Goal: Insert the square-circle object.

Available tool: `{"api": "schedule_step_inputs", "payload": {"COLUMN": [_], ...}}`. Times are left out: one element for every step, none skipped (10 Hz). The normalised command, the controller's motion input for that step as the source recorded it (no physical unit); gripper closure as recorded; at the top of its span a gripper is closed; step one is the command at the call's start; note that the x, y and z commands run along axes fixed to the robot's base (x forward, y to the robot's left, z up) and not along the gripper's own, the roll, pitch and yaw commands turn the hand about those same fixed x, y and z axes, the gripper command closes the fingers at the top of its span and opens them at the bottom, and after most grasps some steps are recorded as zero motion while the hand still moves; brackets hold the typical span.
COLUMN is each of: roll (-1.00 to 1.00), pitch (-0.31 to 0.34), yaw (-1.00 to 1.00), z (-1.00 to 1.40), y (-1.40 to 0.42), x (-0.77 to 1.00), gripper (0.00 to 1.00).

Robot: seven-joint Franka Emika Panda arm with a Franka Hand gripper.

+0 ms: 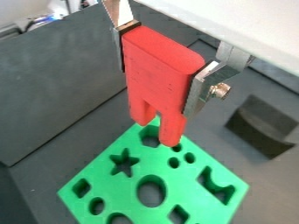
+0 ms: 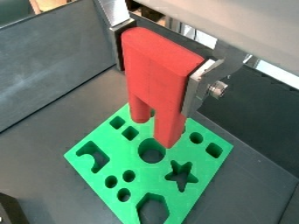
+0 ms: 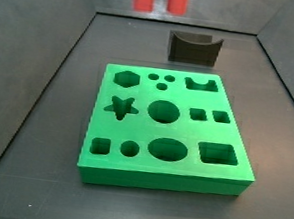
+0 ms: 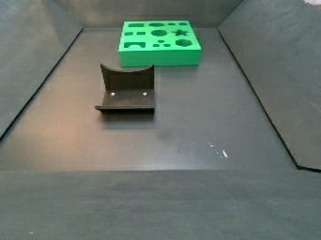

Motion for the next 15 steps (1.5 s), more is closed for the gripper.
{"api": "schedule_step_inputs", "payload": {"roll": [0.12,0.11,0.11,0.10,0.12,0.13,0.13,0.16,0.21,0.27,0.34,0.35,0.25,0.10,0.01], "pitch": [0.000,0.000,0.000,0.000,0.000,0.000,0.007,0.043,0.059,0.059,0.154,0.136,0.099,0.037,0.010], "yaw": [0.21,0.20,0.20,0.11,0.00,0.00,0.00,0.00,0.01,0.08,0.03,0.02,0.02,0.00,0.00], "z": [-1.00,-1.00,-1.00,-1.00,-1.00,-1.00,-1.00,-0.97,-0.86,-0.74,-0.37,-0.33,-0.43,-0.29,-0.12], "y": [-0.87,-0.89,-0.89,-0.89,-0.77,-0.75,-0.75,-0.69,-0.62,-0.55,-0.37,-0.35,-0.29,-0.07,0.00], "x": [0.00,0.00,0.00,0.00,0.01,0.00,0.00,0.00,-0.01,-0.09,-0.01,0.00,0.00,-0.08,-0.17], "gripper": [1.00,1.00,1.00,1.00,1.00,1.00,1.00,1.00,1.00,1.00,1.00,1.00,1.00,1.00,1.00]}}
